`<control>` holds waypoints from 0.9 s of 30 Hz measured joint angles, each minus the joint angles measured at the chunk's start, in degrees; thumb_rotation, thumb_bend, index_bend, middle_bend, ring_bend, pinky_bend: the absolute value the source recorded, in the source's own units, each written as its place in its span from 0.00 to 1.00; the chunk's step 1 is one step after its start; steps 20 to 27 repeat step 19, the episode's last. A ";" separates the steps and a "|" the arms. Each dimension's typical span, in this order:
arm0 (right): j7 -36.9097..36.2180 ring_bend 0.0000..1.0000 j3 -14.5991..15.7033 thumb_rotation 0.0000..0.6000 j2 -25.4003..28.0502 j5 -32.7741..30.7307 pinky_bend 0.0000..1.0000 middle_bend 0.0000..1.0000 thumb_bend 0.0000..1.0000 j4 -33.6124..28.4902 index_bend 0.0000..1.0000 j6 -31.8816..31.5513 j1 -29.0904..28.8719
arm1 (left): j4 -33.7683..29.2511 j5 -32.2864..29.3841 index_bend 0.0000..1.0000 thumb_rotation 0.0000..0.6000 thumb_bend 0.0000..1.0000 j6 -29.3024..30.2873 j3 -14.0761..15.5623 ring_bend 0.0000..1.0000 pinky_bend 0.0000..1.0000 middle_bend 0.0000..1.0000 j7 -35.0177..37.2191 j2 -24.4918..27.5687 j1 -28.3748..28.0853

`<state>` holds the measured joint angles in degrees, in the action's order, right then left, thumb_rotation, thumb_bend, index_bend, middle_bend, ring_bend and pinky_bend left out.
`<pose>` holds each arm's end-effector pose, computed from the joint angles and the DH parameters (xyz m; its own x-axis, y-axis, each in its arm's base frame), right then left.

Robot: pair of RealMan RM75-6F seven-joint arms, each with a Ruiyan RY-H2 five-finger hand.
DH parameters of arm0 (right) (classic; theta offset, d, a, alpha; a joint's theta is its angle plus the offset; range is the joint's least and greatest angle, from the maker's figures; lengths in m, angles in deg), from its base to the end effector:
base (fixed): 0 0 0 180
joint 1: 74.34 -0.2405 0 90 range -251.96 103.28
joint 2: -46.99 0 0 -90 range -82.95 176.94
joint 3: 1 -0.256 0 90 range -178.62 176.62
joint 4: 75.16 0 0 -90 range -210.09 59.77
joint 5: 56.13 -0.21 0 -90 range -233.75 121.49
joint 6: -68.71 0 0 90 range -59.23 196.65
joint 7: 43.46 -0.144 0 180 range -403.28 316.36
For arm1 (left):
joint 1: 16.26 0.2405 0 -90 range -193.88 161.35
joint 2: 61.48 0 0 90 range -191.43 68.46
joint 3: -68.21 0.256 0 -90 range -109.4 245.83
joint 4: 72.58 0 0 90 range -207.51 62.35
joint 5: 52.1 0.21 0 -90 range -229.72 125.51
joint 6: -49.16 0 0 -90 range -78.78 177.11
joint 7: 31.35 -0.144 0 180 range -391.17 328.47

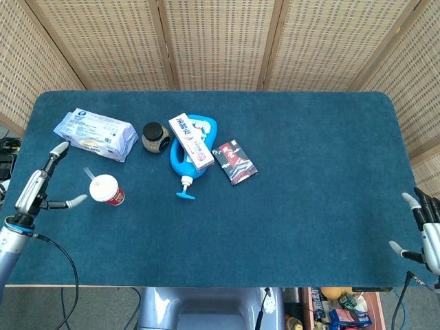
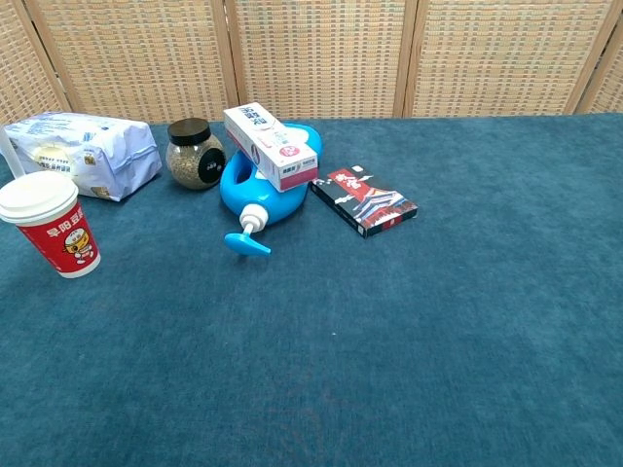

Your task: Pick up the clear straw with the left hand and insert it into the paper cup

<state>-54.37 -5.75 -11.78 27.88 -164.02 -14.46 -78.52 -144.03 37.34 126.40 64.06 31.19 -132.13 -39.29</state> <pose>-0.3340 -0.1853 0.2001 0.3552 0.0109 0.9347 -0.9341 0.0425 0.3545 -0.2954 0.2958 0.1455 -0.3730 0.2038 0.9052 0.8857 -0.2123 0.4128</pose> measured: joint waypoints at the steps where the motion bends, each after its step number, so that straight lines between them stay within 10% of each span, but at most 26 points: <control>1: 0.06 0.00 0.00 1.00 -0.02 0.03 0.00 0.00 0.00 0.01 0.00 -0.12 0.04 | -1.20 -0.48 0.00 1.00 0.10 0.28 0.09 0.00 0.00 0.00 -4.36 0.56 0.52; 14: 1.84 0.00 0.17 1.00 -0.35 1.19 0.00 0.00 0.00 -0.30 0.00 -1.94 0.57 | -30.75 -6.67 0.00 1.00 0.09 9.11 4.23 0.00 0.00 0.00 -66.88 9.44 12.39; 27: 2.04 0.00 0.26 1.00 -0.30 1.62 0.00 0.00 0.00 -0.57 0.00 -2.61 0.85 | -35.47 -4.59 0.00 1.00 0.09 12.14 7.25 0.00 0.00 0.00 -74.71 10.79 16.71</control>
